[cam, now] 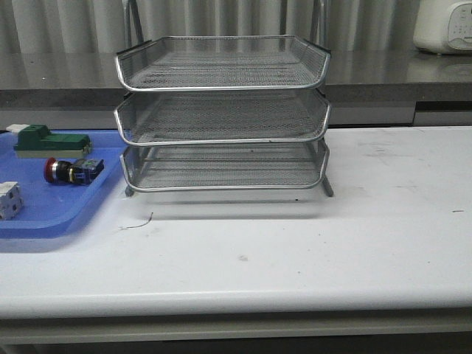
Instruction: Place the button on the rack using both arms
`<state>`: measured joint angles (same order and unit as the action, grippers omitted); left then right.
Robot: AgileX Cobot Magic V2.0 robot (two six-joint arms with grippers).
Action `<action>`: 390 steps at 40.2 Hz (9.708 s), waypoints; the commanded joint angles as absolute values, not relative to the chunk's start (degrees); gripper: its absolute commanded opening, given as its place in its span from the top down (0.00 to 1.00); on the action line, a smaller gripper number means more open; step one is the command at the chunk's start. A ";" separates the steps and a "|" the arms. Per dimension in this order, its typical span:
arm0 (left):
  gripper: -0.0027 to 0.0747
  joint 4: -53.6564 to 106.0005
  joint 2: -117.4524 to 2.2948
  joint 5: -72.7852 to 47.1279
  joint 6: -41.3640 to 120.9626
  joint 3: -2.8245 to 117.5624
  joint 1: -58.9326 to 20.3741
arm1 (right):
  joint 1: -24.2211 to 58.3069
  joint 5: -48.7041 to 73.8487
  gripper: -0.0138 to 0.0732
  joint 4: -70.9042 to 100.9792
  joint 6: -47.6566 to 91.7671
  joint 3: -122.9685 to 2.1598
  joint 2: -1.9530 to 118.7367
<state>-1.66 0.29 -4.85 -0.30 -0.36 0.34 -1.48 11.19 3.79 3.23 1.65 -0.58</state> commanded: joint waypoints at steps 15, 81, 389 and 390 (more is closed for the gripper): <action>0.99 -1.75 -0.90 12.85 -0.83 10.09 0.47 | -1.79 1.88 0.91 3.87 3.34 -10.51 -0.23; 0.15 -10.59 -29.62 -4.78 -0.83 27.57 0.47 | 3.50 17.44 0.22 29.47 4.73 -43.93 68.37; 0.15 16.50 -123.90 -61.29 52.43 112.49 -1.68 | 4.65 16.21 0.91 10.74 9.08 -21.38 19.84; 0.15 15.85 -124.32 -61.29 52.43 113.11 -2.06 | 4.65 16.21 0.91 10.74 9.08 -21.38 19.84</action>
